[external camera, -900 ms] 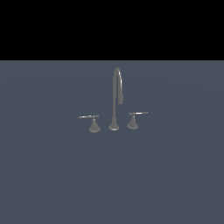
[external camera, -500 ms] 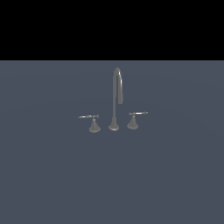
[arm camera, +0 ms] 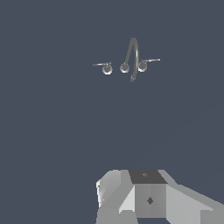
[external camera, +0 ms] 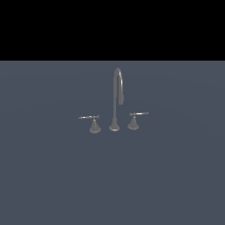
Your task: Turn on the faucet by rotating a designated handle.
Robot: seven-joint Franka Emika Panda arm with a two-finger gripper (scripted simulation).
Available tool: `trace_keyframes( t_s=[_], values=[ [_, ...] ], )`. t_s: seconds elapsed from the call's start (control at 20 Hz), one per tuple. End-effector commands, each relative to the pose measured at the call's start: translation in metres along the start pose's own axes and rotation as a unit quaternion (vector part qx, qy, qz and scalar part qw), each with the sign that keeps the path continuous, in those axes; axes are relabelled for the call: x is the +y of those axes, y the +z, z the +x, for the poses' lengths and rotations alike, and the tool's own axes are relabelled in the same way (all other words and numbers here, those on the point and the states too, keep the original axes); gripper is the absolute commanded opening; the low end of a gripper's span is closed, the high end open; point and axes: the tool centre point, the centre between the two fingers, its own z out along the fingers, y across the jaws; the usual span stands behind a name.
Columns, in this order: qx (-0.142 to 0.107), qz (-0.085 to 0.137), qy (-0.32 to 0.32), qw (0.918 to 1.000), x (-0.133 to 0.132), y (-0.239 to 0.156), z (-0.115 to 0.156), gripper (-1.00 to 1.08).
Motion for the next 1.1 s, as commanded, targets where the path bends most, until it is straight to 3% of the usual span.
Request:
trace_keyframes(
  t_s=[0.0,0.6,1.05],
  values=[
    [-0.001,0.002,0.004,1.0,-0.001,0.002,0.004,-1.0],
    [-0.008,0.035,0.078,0.9963,-0.014,0.027,0.059,-1.0],
    [-0.026,0.065,0.186,0.98,-0.033,0.074,0.128,-1.0]
  ],
)
